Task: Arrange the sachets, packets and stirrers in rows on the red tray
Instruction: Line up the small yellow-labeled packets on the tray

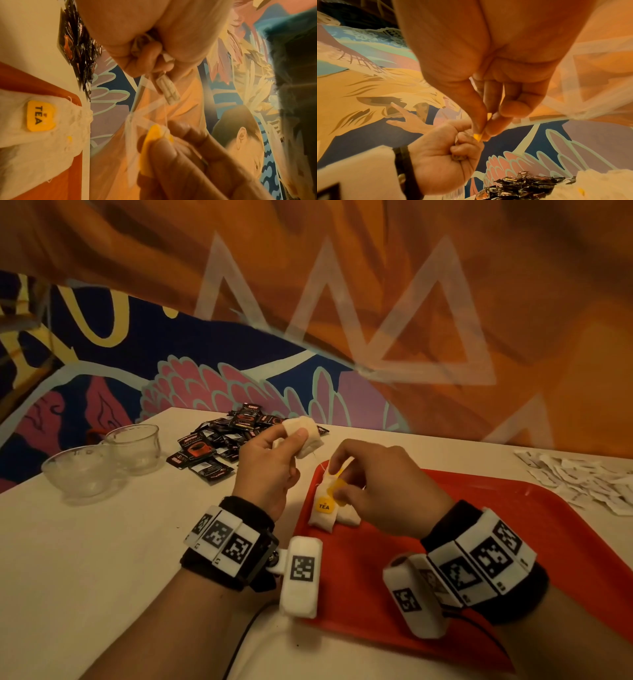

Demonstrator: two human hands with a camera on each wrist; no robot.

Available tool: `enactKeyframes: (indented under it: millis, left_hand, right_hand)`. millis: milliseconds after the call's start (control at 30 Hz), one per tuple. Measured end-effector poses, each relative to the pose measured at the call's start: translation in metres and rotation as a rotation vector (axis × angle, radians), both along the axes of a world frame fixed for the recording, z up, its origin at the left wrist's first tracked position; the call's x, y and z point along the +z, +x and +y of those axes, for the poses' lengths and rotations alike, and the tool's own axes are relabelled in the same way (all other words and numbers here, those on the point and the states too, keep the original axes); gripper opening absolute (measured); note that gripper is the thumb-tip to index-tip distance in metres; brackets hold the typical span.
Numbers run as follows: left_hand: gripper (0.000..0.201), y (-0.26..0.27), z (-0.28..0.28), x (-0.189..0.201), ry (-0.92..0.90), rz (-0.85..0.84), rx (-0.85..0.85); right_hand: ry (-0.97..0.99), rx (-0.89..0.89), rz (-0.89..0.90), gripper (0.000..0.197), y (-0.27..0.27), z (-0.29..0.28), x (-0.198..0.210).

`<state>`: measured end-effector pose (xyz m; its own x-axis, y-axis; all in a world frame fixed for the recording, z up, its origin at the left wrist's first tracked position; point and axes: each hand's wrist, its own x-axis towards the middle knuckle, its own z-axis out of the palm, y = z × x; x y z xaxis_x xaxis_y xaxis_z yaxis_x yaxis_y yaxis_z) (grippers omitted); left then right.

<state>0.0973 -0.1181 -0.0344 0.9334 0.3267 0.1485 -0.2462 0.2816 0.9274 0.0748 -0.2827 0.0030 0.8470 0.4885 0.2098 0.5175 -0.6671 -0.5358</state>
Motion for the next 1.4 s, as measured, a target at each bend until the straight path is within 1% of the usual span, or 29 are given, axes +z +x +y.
enactKeyframes:
  millis: [67,200,300,333,400,467,500,567,633,700,800,867,967,1067,1167,1267,1400]
  left_hand:
    - [0.01,0.001,0.001,0.0,-0.031,0.018,0.041]
    - [0.009,0.003,0.002,0.001,-0.105,0.017,0.104]
    - [0.009,0.004,0.003,0.001,-0.08,0.013,0.129]
    - [0.009,0.004,0.002,0.0,-0.038,0.001,0.147]
    - [0.01,0.004,0.0,-0.003,0.133,-0.048,0.205]
    - [0.008,0.003,-0.001,-0.004,0.295,-0.127,0.22]
    - [0.007,0.002,-0.002,-0.004,0.335,-0.154,0.205]
    - [0.013,0.0,-0.002,-0.003,0.386,-0.18,0.157]
    - [0.013,-0.003,-0.004,-0.001,0.415,-0.211,0.088]
    - [0.016,-0.006,-0.006,0.001,0.422,-0.251,0.03]
    - [0.018,-0.009,-0.009,0.004,0.428,-0.279,-0.036]
    - [0.018,-0.01,-0.01,0.005,0.432,-0.278,-0.049]
    - [0.017,-0.009,-0.01,0.004,0.397,-0.272,-0.002]
    - [0.017,-0.008,-0.01,0.003,0.259,-0.243,0.026]
    - [0.015,-0.008,-0.01,0.004,0.11,-0.184,0.02]
    - [0.012,-0.008,-0.008,0.007,0.009,-0.144,0.033]
    - [0.01,-0.007,-0.006,0.007,-0.067,-0.116,0.034]
  right_hand:
    - [0.036,-0.022,-0.003,0.02,0.002,-0.003,0.003]
    - [0.064,-0.01,0.029,0.025,0.005,-0.007,0.006]
    - [0.077,-0.016,0.039,0.025,0.006,-0.008,0.005]
    - [0.082,-0.015,0.042,0.024,0.006,-0.008,0.005]
    - [0.119,0.003,0.059,0.018,0.006,-0.009,0.006]
    - [0.244,0.043,0.094,0.012,0.006,-0.009,0.007]
    - [0.333,0.054,0.115,0.009,0.007,-0.01,0.007]
    - [0.509,0.038,0.157,0.005,0.009,-0.012,0.007]
    - [0.651,0.016,0.204,0.005,0.01,-0.013,0.007]
    - [0.735,0.001,0.232,0.007,0.012,-0.014,0.008]
    - [0.782,-0.025,0.219,0.011,0.014,-0.014,0.008]
    - [0.774,-0.027,0.202,0.011,0.013,-0.014,0.009]
    - [0.68,-0.005,0.15,0.006,0.01,-0.015,0.01]
    - [0.525,0.005,0.048,0.003,0.01,-0.016,0.01]
    - [0.306,0.0,-0.042,0.003,0.009,-0.015,0.009]
    - [0.161,0.006,-0.033,0.004,0.007,-0.013,0.008]
    - [0.132,0.039,0.028,0.004,0.005,-0.013,0.012]
